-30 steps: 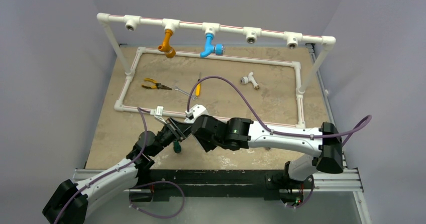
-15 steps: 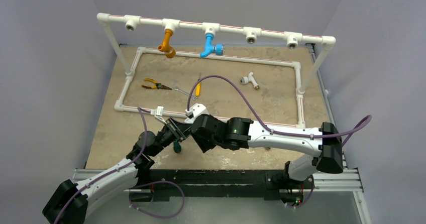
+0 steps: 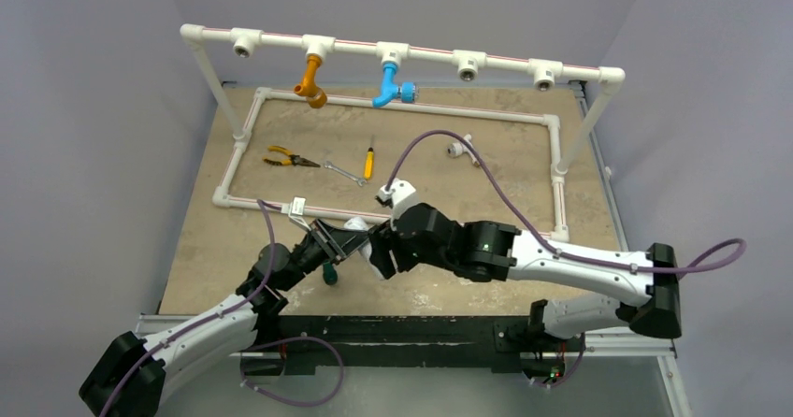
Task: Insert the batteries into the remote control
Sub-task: Load the battery cover into the remote control.
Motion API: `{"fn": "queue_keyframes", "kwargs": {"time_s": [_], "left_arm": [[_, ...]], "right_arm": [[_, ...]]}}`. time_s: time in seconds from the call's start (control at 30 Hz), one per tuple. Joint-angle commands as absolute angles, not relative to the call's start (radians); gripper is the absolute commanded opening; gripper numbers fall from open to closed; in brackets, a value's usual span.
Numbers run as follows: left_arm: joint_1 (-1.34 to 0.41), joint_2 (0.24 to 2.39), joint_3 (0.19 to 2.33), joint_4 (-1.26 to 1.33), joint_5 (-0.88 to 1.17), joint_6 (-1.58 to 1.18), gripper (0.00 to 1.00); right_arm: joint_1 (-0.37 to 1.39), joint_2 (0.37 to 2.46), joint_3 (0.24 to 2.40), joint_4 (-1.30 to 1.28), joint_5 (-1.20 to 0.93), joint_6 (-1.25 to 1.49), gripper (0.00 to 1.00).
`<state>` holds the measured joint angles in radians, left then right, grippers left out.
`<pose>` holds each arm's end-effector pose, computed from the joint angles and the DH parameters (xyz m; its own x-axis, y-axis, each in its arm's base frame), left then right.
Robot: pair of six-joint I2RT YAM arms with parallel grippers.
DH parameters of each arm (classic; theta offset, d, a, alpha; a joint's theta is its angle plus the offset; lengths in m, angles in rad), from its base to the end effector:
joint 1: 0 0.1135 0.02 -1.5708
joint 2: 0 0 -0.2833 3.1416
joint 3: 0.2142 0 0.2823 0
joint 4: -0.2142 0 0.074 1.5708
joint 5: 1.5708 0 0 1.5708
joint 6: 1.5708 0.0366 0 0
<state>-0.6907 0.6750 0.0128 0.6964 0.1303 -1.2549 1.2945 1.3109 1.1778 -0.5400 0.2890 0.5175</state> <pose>0.1230 -0.1078 0.1720 -0.6874 -0.6546 -0.3147 0.2524 0.1910 -0.9486 0.0957 0.2991 0.3422 -0.5739 -0.2858 -0.7674 -0.6645 0.7103 0.2324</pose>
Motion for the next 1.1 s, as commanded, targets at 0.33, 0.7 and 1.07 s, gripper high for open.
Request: {"fn": "queue_keyframes", "kwargs": {"time_s": [0.33, 0.7, 1.07], "left_arm": [[-0.696, 0.636, -0.017, 0.795, 0.165, -1.328, 0.00], [-0.696, 0.633, -0.008, 0.790, 0.177, -1.328, 0.00], [-0.697, 0.613, -0.008, 0.768, 0.192, -1.328, 0.00]], "right_arm": [[1.128, 1.053, 0.786, -0.116, 0.005, 0.719, 0.71], [1.111, 1.037, 0.706, -0.008, -0.038, 0.776, 0.70], [1.081, 1.046, 0.662, 0.072, -0.097, 0.807, 0.61]]}}
